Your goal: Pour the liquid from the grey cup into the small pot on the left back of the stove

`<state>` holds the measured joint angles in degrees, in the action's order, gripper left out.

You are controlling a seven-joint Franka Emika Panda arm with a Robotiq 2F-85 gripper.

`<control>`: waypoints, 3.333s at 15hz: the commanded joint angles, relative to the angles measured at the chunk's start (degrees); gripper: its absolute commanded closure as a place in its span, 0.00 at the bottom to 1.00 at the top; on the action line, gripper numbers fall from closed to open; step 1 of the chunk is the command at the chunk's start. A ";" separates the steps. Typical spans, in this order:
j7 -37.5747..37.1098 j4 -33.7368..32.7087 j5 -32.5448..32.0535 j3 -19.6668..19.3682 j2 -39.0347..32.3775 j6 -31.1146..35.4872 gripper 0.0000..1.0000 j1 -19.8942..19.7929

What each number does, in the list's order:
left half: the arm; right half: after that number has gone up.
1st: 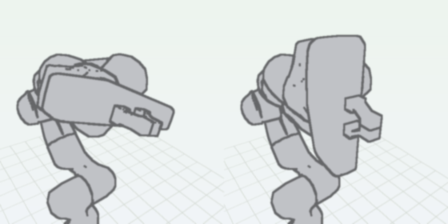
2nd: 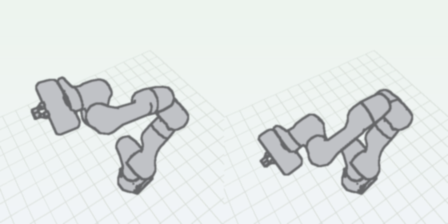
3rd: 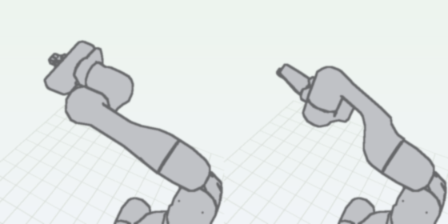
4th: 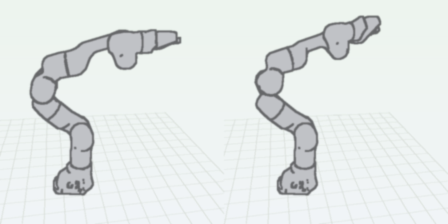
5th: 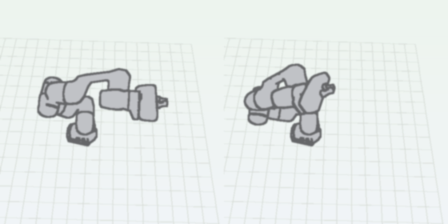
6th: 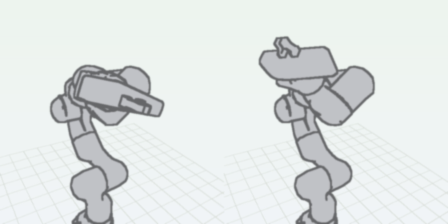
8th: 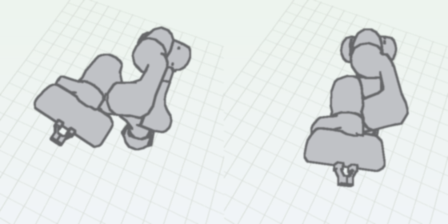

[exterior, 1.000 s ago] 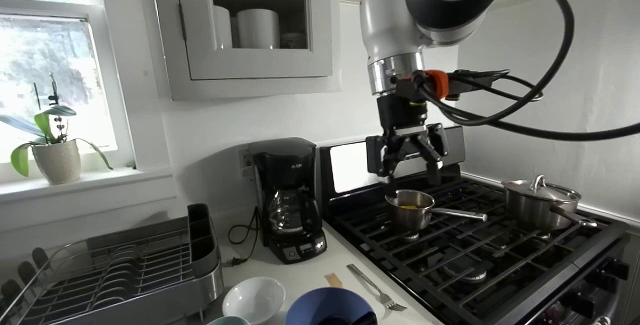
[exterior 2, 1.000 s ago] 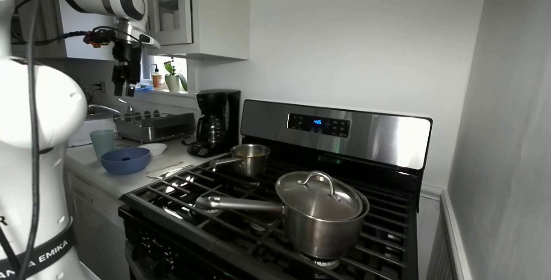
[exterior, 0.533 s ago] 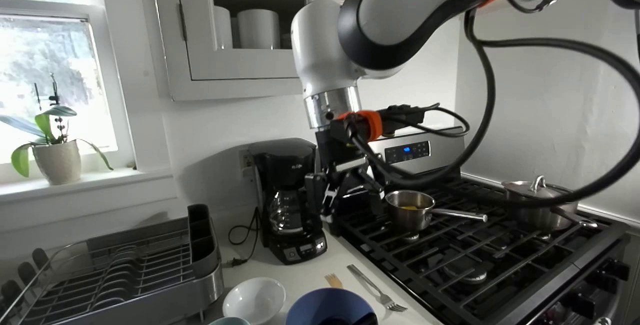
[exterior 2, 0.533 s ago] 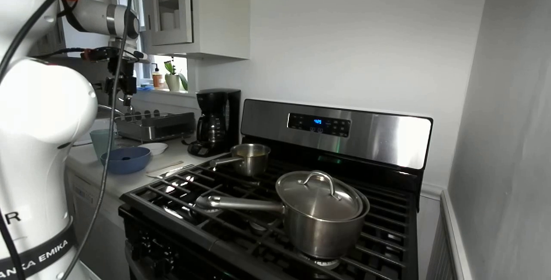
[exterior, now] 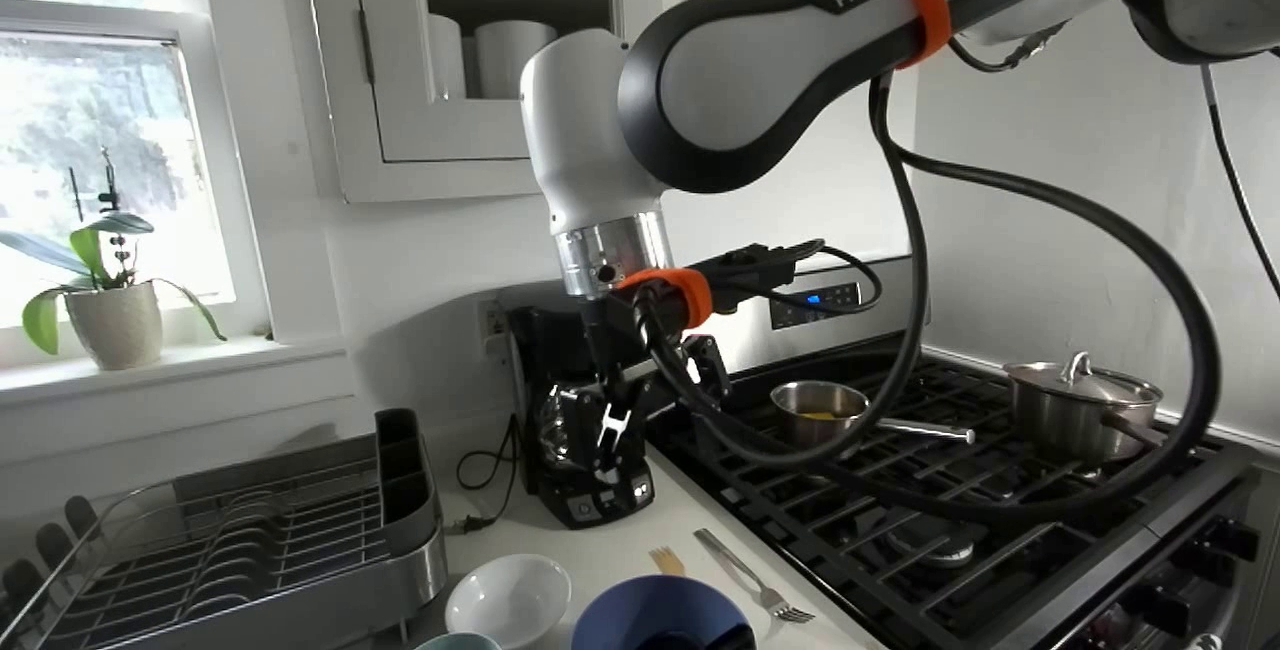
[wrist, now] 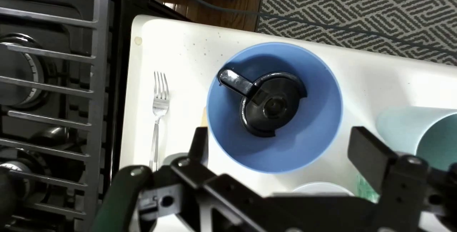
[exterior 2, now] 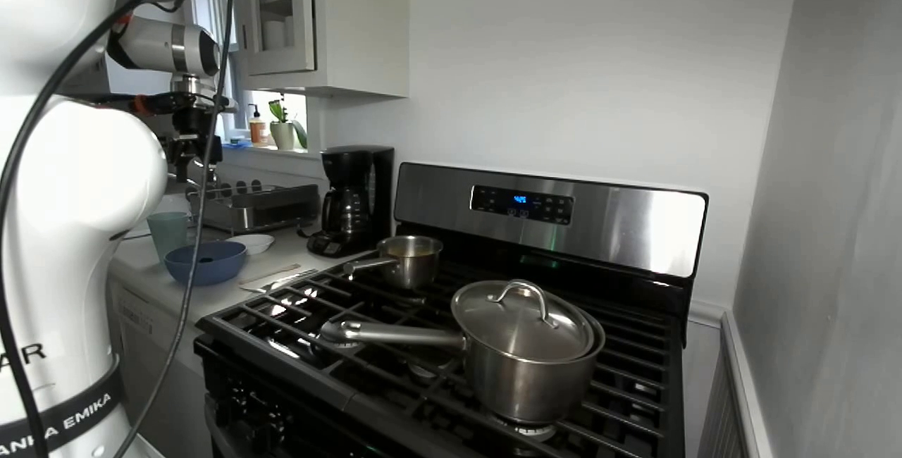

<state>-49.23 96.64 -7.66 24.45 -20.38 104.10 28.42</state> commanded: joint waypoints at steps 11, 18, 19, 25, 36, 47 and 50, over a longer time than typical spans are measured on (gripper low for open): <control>4.35 -14.07 -7.90 -8.43 -14.56 4.98 0.00 13.01; 10.72 -18.57 -5.65 -12.10 -20.18 14.16 0.00 16.40; 11.35 -18.89 -5.39 -12.40 -20.80 14.87 0.00 16.64; 15.45 -20.76 -3.49 -13.01 -24.19 18.67 0.26 17.11; 21.46 -23.25 2.65 -12.35 -26.20 17.92 0.96 16.67; 9.42 -16.94 -0.96 -14.04 -9.26 3.51 0.96 18.34; 4.71 -15.33 -3.74 -14.19 -4.06 -6.20 0.96 19.40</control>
<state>-39.27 76.11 -8.78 11.48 -31.10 104.09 46.00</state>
